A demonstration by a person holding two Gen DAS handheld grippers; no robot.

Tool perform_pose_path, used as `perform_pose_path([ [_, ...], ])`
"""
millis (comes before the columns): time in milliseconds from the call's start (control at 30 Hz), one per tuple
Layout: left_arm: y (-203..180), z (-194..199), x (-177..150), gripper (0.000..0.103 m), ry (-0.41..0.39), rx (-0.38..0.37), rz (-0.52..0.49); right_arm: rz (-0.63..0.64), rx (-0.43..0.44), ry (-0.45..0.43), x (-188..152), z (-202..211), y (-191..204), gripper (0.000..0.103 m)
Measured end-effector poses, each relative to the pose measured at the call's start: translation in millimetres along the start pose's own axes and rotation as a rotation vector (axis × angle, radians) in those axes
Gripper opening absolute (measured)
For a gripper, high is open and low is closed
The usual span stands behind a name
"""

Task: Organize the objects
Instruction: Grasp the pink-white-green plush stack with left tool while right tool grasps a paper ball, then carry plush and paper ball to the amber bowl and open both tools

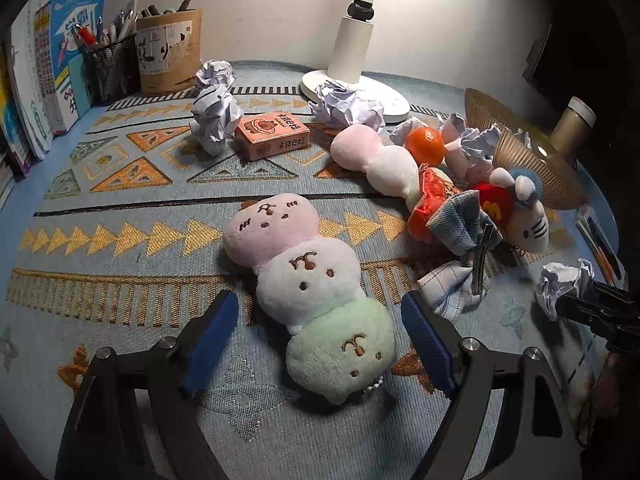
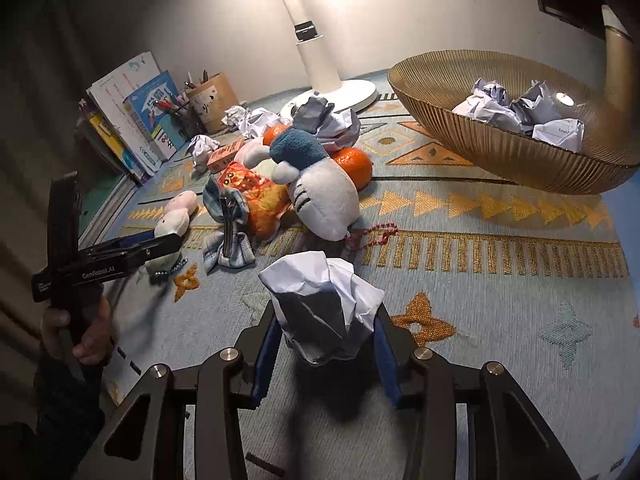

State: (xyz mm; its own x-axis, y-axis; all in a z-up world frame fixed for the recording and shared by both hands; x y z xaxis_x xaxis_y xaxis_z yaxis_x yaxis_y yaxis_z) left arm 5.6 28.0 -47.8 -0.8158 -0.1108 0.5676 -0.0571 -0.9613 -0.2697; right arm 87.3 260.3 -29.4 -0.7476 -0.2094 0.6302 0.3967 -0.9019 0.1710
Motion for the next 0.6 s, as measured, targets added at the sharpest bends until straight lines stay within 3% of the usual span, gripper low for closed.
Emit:
perform_pose_path([
  [100,-1.1,-0.9,-1.2,0.083,-0.002,0.034,-0.015,0.001,-0.006,0.021,-5.0,-3.6,-1.7,0.046],
  [167,-2.7,-2.0,-3.4,0.083,0.006,0.043,-0.02,0.015,-0.004,0.022,-5.9,-1.7,0.9,0.06],
  [233,-5.7,-1.9,-5.2,0.083,0.009,0.038,-0.02,0.037,-0.037,0.005,-4.8,3.6,2.8,0.067],
  [500,-4.5,-1.0,-6.5,0.083,-0.008,0.073,-0.005,0.032,-0.08,0.003,0.7,0.9,-1.6,0.067],
  [567,-4.5,0.5,-6.3,0.081,-0.019,0.074,-0.001,0.046,-0.087,-0.003,0.5,0.9,0.4,0.049],
  [600,-5.4,0.4,-6.7,0.079,-0.017,0.069,-0.002,0.061,-0.104,-0.014,1.1,3.5,1.9,0.047],
])
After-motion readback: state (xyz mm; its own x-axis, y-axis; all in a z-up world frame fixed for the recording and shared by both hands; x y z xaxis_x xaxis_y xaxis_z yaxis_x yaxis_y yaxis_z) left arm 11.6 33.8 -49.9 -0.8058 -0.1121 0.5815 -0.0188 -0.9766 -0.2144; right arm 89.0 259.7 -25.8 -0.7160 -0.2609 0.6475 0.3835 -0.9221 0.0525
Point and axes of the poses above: each gripper's, at about its wrist camera, not at the fingertips, and z roughly against the way its jaws point, y to its left, x to its top, the point moved 7 cm from there along -z, roughly the way its jaws point, and after that the axes turned 10 degrees about z, right-handed, at the moved point
